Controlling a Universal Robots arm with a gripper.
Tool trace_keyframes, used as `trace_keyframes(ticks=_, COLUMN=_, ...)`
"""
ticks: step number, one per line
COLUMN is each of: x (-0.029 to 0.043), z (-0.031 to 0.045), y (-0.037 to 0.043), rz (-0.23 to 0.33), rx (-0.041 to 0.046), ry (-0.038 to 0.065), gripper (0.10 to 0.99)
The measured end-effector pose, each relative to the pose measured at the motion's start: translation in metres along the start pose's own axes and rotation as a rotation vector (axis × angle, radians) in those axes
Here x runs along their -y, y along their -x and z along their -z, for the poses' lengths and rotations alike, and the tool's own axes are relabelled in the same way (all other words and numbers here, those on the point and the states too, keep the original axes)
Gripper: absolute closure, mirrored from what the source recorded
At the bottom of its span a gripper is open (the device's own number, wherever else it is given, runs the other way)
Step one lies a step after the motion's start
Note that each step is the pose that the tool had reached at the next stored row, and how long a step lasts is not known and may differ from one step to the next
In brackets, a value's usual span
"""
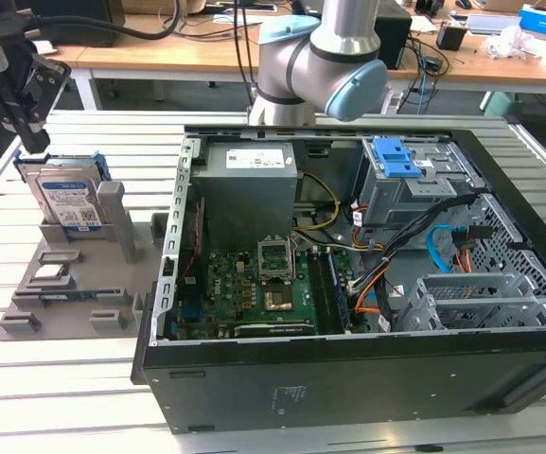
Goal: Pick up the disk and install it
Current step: 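Reach for the disk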
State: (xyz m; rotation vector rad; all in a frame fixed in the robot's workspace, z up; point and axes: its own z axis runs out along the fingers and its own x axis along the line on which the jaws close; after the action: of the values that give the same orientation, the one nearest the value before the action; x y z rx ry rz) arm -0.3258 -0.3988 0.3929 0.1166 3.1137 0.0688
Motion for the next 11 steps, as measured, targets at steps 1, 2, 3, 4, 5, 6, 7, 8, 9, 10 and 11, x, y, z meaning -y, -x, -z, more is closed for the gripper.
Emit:
trace_keyframes(ticks=1, x=0.0001, z=0.0, y=-0.0009, rz=0.0, rx=0.0, ry=0.0, gripper=0.98)
trace_keyframes(ticks=2, x=0.0002, z=0.0, y=-0.002, rz=0.0, rx=0.0, ry=0.0, gripper=0.98)
trace_keyframes(ticks=3, x=0.0002, z=0.0, y=-0.0028, rz=0.0, rx=0.0, ry=0.0, gripper=0.98)
trace_keyframes(ticks=4, x=0.0003, z=0.0001, y=-0.0037, rz=0.0, rx=0.0, ry=0.0, gripper=0.98)
trace_keyframes(ticks=5, x=0.0004, z=0.0001, y=-0.0059, rz=0.0, rx=0.0, ry=0.0, gripper=0.98)
trace_keyframes(ticks=6, x=0.0005, z=0.0002, y=-0.0067, rz=0.0, rx=0.0, ry=0.0, gripper=0.98)
trace_keyframes(ticks=7, x=0.0006, z=0.0002, y=-0.0077, rz=0.0, rx=0.0, ry=0.0, gripper=0.98)
trace_keyframes(ticks=8, x=0.0007, z=0.0003, y=-0.0092, rz=0.0, rx=-0.0001, ry=0.0, gripper=0.98)
trace_keyframes(ticks=9, x=0.0008, z=0.0003, y=-0.0101, rz=0.0, rx=0.0, ry=0.0, gripper=0.98)
trace_keyframes(ticks=10, x=0.0009, z=0.0003, y=-0.0112, rz=0.0, rx=0.0, ry=0.0, gripper=0.98)
trace_keyframes(ticks=11, x=0.001, z=0.0003, y=-0.013, rz=0.0, rx=0.0, ry=0.0, gripper=0.98)
